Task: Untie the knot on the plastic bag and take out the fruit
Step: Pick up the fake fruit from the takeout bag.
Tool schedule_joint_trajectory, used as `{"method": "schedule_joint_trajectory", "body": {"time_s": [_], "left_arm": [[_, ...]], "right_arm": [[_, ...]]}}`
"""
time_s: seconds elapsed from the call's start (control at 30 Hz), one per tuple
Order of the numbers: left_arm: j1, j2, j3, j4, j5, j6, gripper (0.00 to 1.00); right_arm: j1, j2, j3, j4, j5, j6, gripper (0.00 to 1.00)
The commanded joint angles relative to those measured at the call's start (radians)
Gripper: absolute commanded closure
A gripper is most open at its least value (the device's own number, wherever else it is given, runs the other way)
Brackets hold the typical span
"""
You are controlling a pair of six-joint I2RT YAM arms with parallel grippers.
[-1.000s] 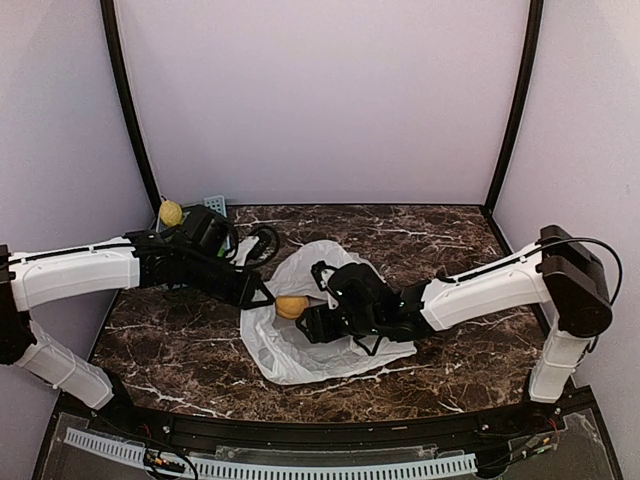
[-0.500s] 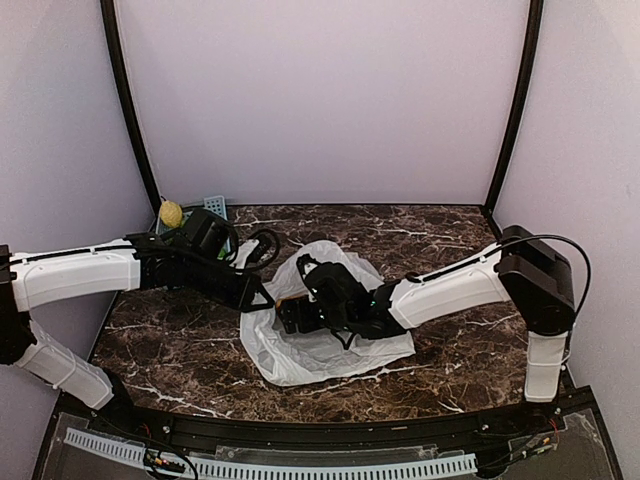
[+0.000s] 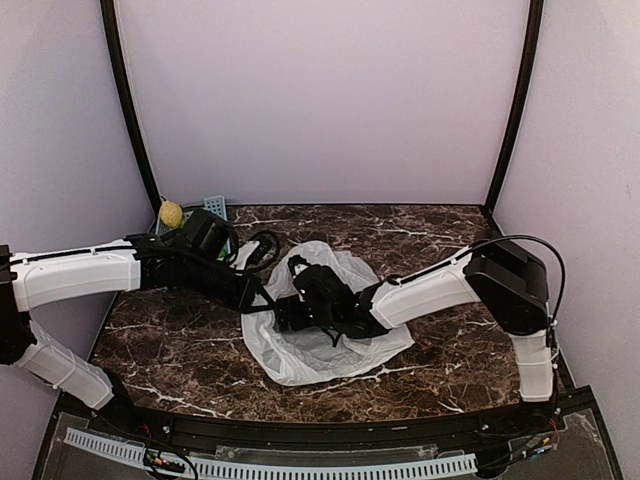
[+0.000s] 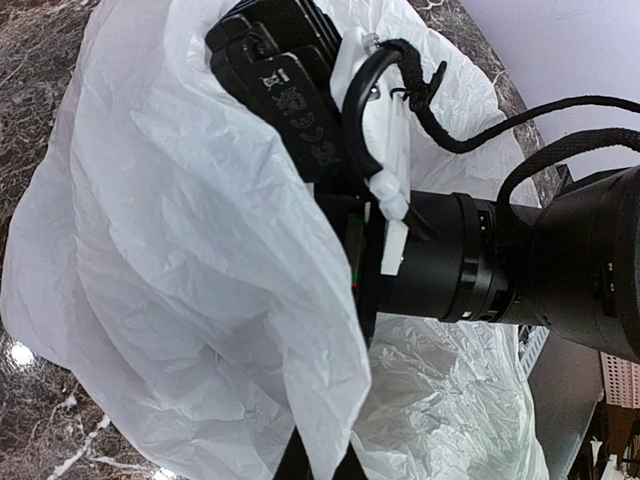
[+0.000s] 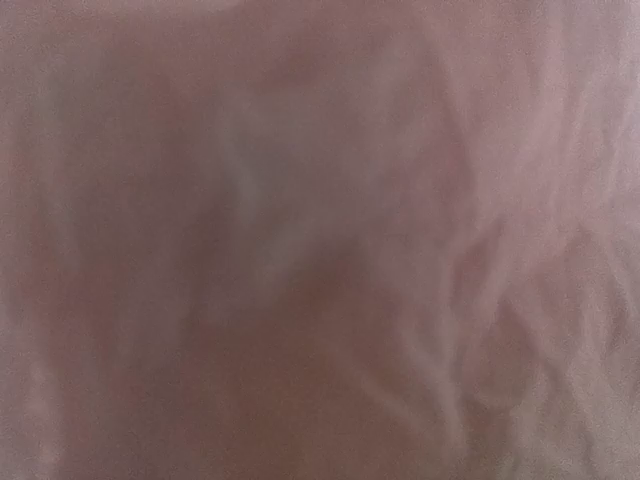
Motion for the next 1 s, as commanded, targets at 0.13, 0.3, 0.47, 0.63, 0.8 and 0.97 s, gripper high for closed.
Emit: {"method": "schedule_joint_trajectory", "body": {"time_s": [0.13, 0.3, 0.47, 0.63, 0.8, 0.97], "left_arm": [[-0.004, 0.013, -0.008, 0.007, 0.023, -0.014, 0.99], [-0.004, 0.015, -0.004, 0.006, 0.015, -0.018, 0.99], [-0.003, 0.015, -0.001, 0.006, 0.005, -0.027, 0.99], [-0.004, 0.014, 0.011, -0.004, -0.009, -0.03, 0.99], [-0.005, 0.003, 0.016, -0.014, -0.037, -0.03, 0.99], [-0.004, -0.006, 0.013, -0.027, -0.081, -0.032, 0.99]], "right_arm": [[-0.017, 0.064, 0.05, 0.042, 0.044, -0.038, 0.18], [-0.019, 0.06, 0.03, 0.096, 0.019, -0.074, 0.32], [-0.019, 0.034, 0.007, 0.123, -0.002, -0.11, 0.44], [-0.019, -0.011, -0.035, 0.139, -0.008, -0.122, 0.5], [-0.013, -0.099, -0.121, 0.15, -0.004, -0.128, 0.51], [0.018, -0.208, -0.234, 0.149, 0.005, -0.118, 0.51]]}}
